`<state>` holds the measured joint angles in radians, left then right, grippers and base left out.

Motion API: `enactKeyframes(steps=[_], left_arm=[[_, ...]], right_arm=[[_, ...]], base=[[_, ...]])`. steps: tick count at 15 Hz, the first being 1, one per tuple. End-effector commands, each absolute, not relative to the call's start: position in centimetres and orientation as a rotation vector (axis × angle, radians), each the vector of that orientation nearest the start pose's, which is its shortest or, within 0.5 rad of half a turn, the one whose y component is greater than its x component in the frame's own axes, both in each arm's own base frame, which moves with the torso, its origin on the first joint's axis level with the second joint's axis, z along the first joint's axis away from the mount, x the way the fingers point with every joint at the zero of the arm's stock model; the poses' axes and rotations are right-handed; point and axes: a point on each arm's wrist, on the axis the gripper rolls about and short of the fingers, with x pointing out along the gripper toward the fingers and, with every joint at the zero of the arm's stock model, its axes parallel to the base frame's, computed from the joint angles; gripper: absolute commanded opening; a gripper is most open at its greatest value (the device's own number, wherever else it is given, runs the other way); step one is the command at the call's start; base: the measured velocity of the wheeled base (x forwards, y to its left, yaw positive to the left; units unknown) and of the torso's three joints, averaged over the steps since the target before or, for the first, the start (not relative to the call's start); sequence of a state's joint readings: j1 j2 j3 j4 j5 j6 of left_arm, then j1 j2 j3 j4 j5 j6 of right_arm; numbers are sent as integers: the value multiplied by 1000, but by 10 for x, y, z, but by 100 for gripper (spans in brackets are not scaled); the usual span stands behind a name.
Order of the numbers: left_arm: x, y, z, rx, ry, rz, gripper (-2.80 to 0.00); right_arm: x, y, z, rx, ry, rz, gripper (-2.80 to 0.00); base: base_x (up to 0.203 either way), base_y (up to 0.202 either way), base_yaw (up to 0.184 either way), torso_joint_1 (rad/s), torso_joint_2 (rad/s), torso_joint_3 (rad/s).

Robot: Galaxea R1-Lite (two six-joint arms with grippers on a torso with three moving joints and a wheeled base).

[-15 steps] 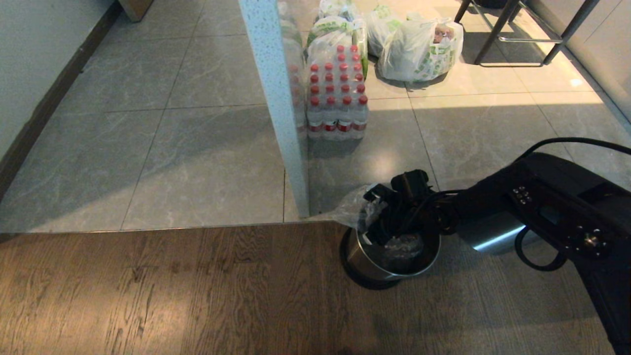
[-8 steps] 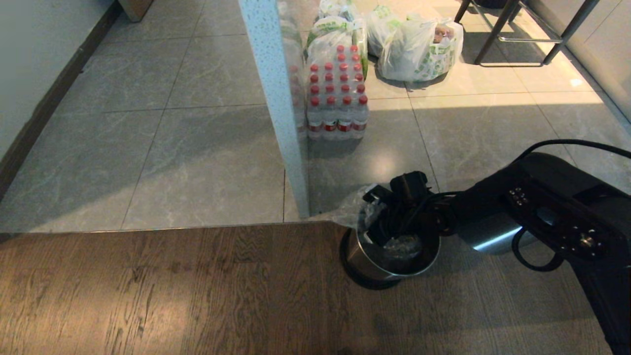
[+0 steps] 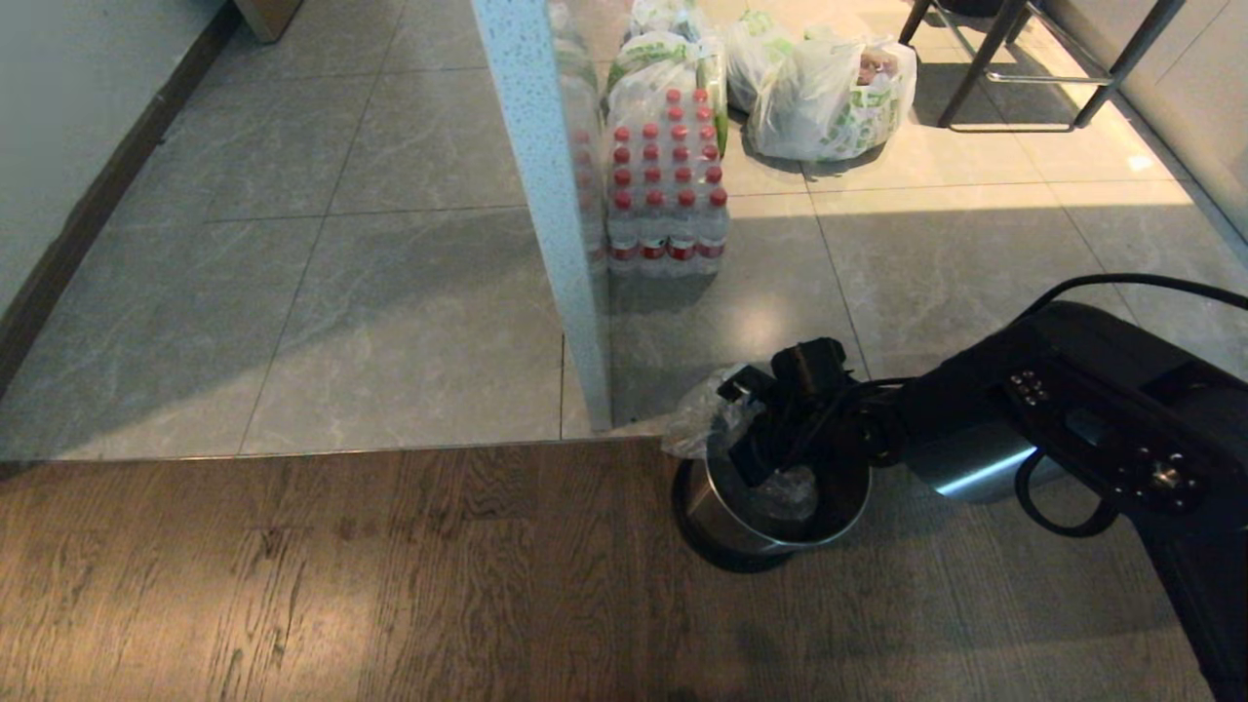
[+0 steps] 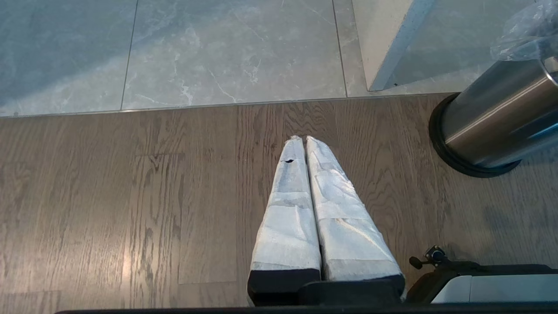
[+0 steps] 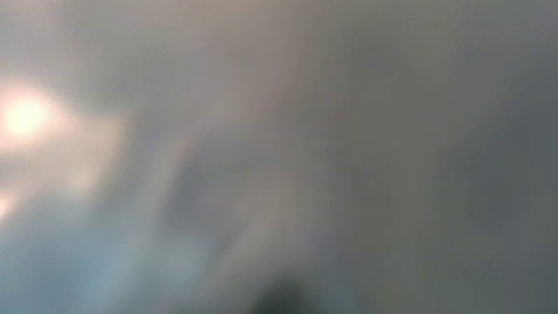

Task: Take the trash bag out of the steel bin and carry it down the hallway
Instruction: Pick up the trash bag

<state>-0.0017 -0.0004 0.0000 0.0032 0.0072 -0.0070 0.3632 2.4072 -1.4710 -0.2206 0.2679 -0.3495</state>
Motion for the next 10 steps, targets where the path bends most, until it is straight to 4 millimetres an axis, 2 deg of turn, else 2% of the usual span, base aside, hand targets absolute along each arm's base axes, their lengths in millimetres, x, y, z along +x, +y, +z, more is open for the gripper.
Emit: enactKeyframes(steps=[1,5,10], left_arm=[[-23,0,75,-8,3,6,-280],[-23,0,75,-8,5,6,-280],[-23,0,75,-8,3,6,-280]], right_arm=[[430,170,43,-358,607,725,-280],[423,166,59,-355,589,721,-280],[396,155,93,-337,586,710,-280]], base=[[0,0,0,0,0,0],[0,0,0,0,0,0],[0,0,0,0,0,0]])
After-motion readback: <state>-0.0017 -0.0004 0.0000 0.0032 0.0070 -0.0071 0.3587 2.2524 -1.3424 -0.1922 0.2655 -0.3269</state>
